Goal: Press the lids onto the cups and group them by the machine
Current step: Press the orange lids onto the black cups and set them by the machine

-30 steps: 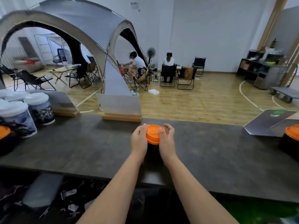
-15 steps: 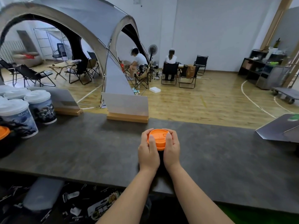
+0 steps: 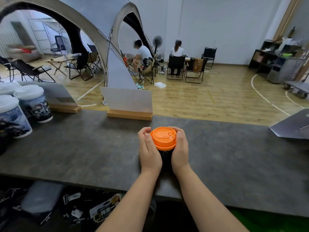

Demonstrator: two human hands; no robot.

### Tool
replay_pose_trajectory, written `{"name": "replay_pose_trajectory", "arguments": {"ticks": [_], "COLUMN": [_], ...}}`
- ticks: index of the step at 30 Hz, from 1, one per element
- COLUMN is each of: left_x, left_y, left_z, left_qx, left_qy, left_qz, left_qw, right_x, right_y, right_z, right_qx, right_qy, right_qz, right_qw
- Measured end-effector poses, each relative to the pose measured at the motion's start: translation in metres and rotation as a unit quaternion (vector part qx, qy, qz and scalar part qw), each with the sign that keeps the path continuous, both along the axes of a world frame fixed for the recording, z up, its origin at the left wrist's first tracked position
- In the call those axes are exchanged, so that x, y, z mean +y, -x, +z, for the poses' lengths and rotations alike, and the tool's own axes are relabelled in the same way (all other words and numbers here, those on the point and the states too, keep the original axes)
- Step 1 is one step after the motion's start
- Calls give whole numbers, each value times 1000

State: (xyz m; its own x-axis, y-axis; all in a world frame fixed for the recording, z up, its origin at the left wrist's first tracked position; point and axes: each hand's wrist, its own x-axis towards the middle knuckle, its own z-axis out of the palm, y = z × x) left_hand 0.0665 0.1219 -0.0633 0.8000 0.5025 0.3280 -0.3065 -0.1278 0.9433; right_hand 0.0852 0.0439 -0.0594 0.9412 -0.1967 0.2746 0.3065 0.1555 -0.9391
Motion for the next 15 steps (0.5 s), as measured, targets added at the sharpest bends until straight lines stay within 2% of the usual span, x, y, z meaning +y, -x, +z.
{"name": "replay_pose_trajectory", "arguments": {"ticks": [4, 6, 11, 15], "left_x": [5, 3, -1, -2], "left_y": [-3, -1, 8, 8], "left_z": [-4, -3, 4, 4], "left_qx": [19, 31, 29, 18], "left_qy": [9, 23, -24, -12], "left_qz": [49, 27, -26, -39], "left_qw": [999, 999, 999, 999], "right_x": [0, 0, 0, -1], "right_y": [3, 4, 3, 1], "right_z": [1, 2, 0, 1], "right_qx": [-3, -6, -5, 7], "right_qy": [6, 1, 21, 24], "right_qz": [15, 38, 50, 66], "right_qw": [1000, 999, 999, 998]}}
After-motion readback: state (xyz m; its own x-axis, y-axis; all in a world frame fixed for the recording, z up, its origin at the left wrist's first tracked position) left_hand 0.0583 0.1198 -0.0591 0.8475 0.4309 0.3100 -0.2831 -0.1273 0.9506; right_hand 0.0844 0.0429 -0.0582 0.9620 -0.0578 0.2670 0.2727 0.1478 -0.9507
